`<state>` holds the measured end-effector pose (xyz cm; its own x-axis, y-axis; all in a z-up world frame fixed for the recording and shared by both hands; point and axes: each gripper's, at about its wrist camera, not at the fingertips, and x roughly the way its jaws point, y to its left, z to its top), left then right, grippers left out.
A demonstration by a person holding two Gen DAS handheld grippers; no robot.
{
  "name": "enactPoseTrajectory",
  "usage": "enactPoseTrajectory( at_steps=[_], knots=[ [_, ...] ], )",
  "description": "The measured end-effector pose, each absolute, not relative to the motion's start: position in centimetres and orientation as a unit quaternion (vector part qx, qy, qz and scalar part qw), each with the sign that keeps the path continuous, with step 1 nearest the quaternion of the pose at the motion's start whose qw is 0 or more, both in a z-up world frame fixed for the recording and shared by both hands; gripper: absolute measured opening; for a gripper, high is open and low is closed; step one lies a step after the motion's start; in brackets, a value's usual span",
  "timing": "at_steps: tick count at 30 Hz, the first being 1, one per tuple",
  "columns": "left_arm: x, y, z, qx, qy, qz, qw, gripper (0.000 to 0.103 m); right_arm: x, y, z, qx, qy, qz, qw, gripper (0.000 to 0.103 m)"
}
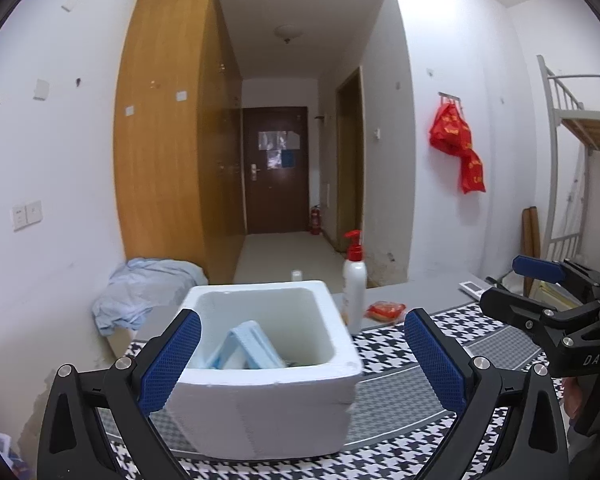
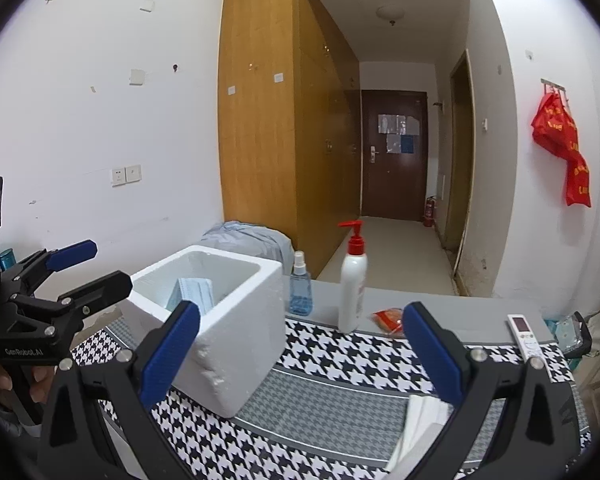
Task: Organize soft objects
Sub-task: 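Withdraw both tools from the box back over the table, then move both tools toward the white foam tube and white tissue on the table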
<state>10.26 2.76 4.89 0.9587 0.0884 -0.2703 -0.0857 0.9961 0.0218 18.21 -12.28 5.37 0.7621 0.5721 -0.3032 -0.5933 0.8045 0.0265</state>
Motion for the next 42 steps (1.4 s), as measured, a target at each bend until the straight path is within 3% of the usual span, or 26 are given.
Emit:
enactPoseTrajectory(
  at_steps=[42],
  knots=[
    [13.8,-5.2,-1.0,0.006,0.192,-0.061,0.979,0.102,18.9,-20.6,1.2,-0.019,0.199,0.192,0.961,0.102]
  ],
)
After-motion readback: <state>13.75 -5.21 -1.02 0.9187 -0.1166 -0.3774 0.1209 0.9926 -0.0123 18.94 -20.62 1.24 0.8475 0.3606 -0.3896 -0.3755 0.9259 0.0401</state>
